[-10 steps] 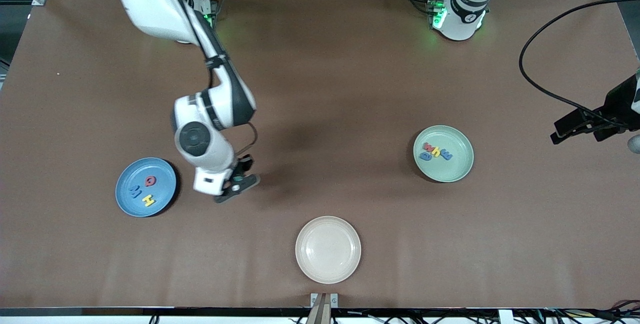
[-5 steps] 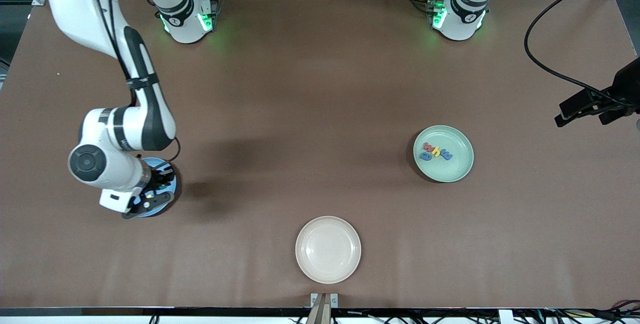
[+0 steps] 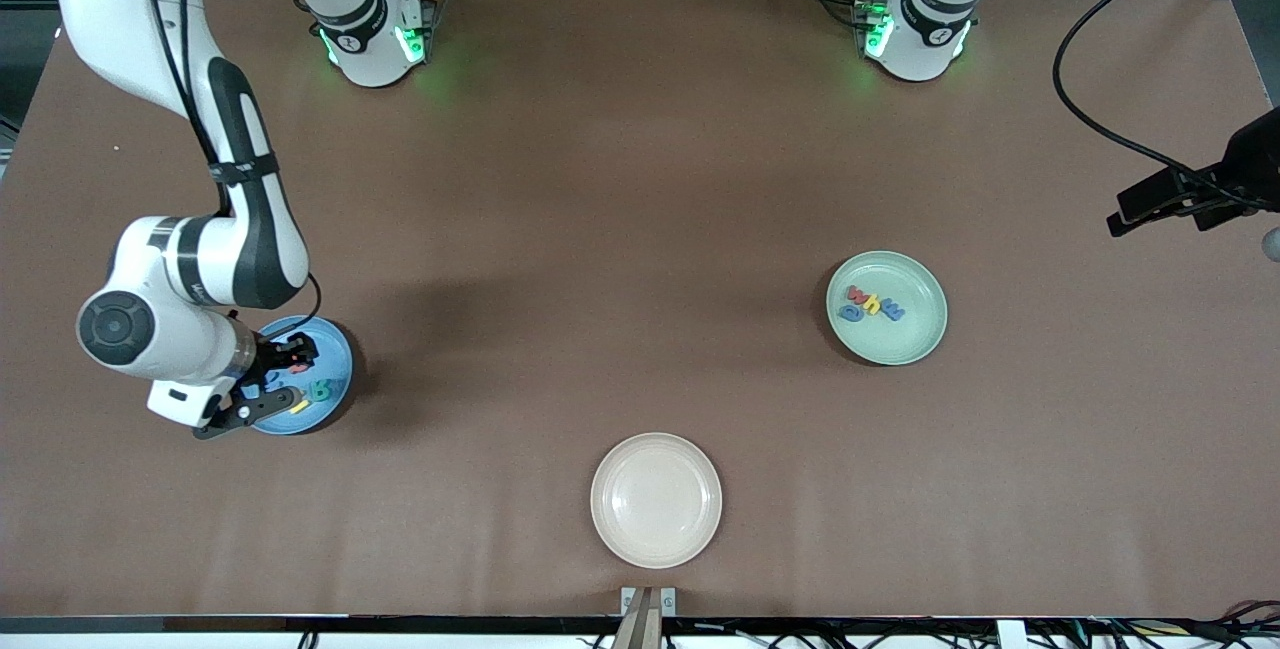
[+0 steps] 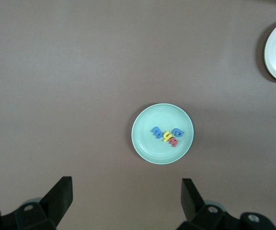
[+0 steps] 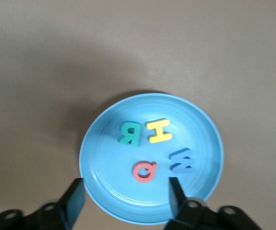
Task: Sort uppercase to blue plate, lowercase to green plate
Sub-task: 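Place the teal R on the blue plate while the left gripper withdraws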
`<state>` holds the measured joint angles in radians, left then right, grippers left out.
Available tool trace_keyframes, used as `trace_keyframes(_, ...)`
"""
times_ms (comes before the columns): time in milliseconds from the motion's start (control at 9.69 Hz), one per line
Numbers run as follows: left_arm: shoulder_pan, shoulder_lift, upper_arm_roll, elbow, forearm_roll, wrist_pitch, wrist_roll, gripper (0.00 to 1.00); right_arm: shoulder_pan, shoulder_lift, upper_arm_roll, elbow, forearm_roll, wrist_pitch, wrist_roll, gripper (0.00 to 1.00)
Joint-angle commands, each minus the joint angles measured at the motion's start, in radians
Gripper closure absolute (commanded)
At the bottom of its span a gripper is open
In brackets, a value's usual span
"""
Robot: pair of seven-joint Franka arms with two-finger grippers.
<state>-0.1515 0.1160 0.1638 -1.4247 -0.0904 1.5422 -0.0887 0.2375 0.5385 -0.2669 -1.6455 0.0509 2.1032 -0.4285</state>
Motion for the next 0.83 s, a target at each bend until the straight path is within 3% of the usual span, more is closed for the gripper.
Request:
trace_keyframes(0,0.003,-0.009,0.009,0.007,0.021,-0.019,0.036,0.00,-0.049,-0.127,0.026,-0.030,-0.008,-0.011,0.051,0.00)
trace_keyframes(206,0.003,-0.004,0.020,0.009,0.021,-0.019,0.038,0.00,-0.079,-0.225,0.063,-0.028,-0.009,-0.107,0.165,0.00)
trace_keyframes(516,0.003,-0.006,0.028,0.020,0.020,-0.019,0.040,0.00,-0.179,-0.385,0.184,-0.014,-0.016,-0.216,0.306,0.00)
trace_keyframes(722,0.003,-0.007,0.031,0.020,0.017,-0.020,0.041,0.00,-0.208,-0.431,0.202,0.047,-0.016,-0.305,0.316,0.00)
